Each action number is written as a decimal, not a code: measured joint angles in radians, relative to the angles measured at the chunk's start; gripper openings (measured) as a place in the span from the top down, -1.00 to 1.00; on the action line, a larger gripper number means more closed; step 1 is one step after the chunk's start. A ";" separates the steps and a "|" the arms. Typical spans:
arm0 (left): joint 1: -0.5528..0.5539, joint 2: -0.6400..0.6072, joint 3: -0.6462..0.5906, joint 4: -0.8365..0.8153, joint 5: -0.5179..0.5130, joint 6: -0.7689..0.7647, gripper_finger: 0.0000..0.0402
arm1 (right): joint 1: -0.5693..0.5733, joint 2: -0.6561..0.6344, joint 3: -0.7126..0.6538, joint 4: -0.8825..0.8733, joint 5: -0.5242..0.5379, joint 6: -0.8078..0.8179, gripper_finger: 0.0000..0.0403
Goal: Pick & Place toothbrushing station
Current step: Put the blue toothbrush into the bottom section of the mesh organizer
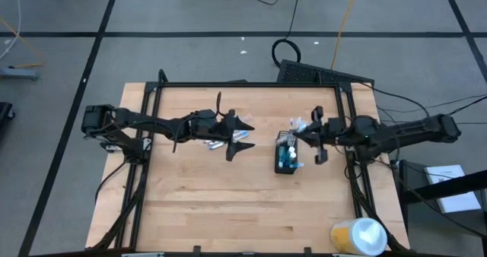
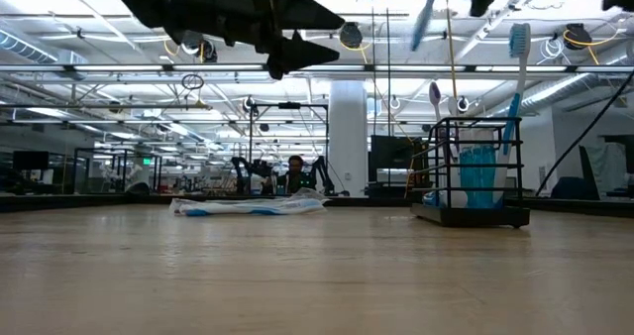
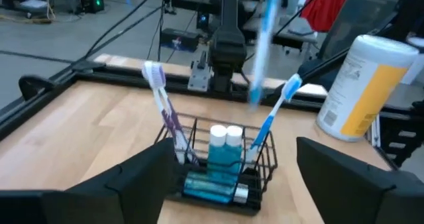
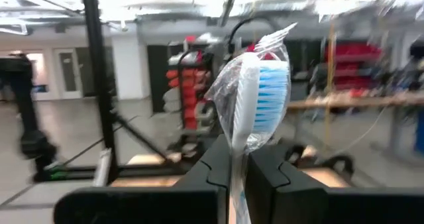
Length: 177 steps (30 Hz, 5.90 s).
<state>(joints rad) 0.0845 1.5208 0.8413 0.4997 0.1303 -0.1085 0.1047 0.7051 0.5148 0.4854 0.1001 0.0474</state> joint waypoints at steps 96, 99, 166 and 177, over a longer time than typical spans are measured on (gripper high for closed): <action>0.000 0.011 -0.001 -0.055 -0.106 -0.002 -0.55 | 0.127 -0.086 -0.433 0.095 -0.002 0.203 0.69; 0.000 0.011 -0.001 -0.055 -0.106 -0.001 -0.54 | 0.127 -0.086 -0.433 0.101 -0.002 0.203 0.63; 0.000 0.011 -0.001 -0.063 -0.106 0.000 -0.54 | 0.126 -0.145 -0.426 -0.057 0.026 0.251 -0.51; 0.000 0.011 -0.001 -0.063 -0.106 0.000 -0.55 | 0.126 -0.305 -0.426 -0.220 -0.004 0.239 -0.51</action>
<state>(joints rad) 0.0844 1.5318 0.8406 0.4366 0.0245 -0.1089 0.2310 0.3997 0.0891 0.2653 0.0963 0.2867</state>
